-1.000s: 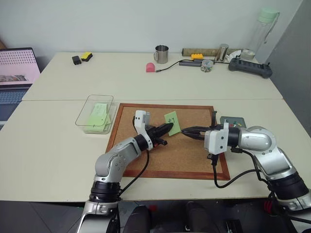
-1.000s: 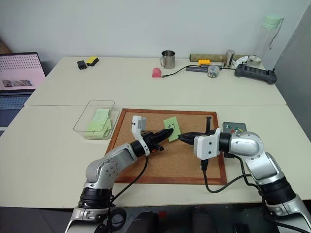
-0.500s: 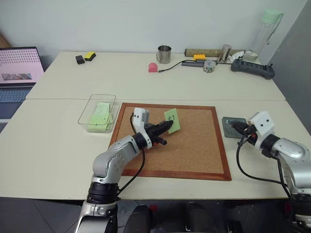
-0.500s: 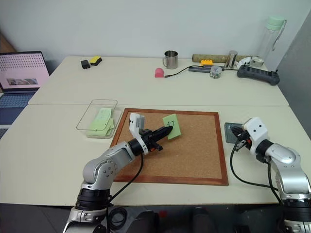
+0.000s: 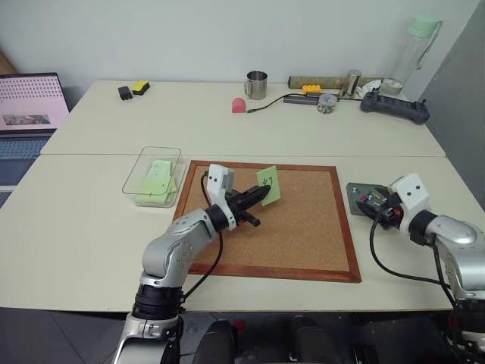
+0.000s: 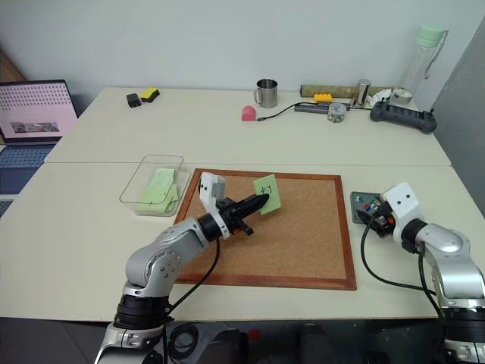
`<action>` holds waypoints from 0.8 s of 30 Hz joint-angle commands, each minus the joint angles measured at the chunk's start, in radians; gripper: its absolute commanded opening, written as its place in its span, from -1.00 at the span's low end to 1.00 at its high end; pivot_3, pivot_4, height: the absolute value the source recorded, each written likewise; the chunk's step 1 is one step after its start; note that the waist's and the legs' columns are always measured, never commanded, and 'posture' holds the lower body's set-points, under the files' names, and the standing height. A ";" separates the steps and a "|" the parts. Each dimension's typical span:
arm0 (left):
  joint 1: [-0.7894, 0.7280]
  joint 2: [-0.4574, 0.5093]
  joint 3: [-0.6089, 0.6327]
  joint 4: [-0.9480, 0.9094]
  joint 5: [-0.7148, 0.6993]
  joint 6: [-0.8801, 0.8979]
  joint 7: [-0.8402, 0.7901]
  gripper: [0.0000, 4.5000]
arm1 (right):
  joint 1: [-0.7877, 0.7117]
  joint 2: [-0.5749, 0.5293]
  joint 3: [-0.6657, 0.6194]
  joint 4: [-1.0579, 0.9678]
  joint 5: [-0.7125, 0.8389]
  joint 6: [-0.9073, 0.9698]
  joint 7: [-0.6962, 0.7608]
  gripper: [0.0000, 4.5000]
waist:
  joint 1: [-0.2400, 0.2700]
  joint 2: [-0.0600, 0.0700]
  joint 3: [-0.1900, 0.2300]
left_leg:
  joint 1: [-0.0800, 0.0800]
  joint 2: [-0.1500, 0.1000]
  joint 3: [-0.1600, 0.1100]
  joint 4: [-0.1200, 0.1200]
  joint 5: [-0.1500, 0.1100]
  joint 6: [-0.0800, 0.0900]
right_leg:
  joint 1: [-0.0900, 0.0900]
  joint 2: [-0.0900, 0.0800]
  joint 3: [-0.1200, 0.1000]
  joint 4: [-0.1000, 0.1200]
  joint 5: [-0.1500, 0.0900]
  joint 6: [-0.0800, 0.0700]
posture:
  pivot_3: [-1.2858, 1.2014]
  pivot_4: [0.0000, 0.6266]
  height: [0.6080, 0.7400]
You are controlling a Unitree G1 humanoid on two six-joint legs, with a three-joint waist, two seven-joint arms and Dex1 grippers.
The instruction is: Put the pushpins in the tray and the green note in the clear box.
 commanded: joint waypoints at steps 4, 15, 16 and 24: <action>0.020 0.127 0.112 -0.168 0.008 -0.022 0.026 -1.00 | -0.132 -0.082 0.061 -0.234 0.180 0.047 0.233 0.77 | -0.013 0.000 0.000 | 0.000 0.001 0.000 -0.001 0.000 0.000 | 0.000 0.001 0.000 0.000 -0.001 0.001 | 0.03 -0.52 1.00; 0.012 0.421 0.393 -0.079 0.173 -0.104 0.152 -1.00 | -0.368 -0.038 0.105 -0.281 0.413 0.308 0.255 0.77 | -0.015 -0.001 0.000 | -0.001 0.001 -0.003 -0.001 0.000 0.000 | 0.000 0.000 -0.002 -0.002 0.000 -0.001 | 0.03 -0.52 1.00; 0.009 0.445 0.399 -0.060 0.189 -0.095 0.157 -1.00 | -0.375 -0.031 0.106 -0.285 0.426 0.320 0.253 0.77 | -0.015 -0.001 0.001 | -0.001 0.001 -0.002 -0.001 0.000 0.000 | -0.001 -0.001 -0.002 -0.001 0.000 0.000 | 0.03 -0.52 1.00; -0.008 0.497 0.357 0.045 0.213 -0.081 0.112 -1.00 | -0.391 -0.021 0.136 -0.302 0.447 0.343 0.257 0.77 | -0.008 -0.001 0.001 | -0.002 0.001 -0.002 -0.001 0.000 0.000 | -0.003 -0.002 -0.002 -0.001 0.001 0.000 | 0.03 -0.52 1.00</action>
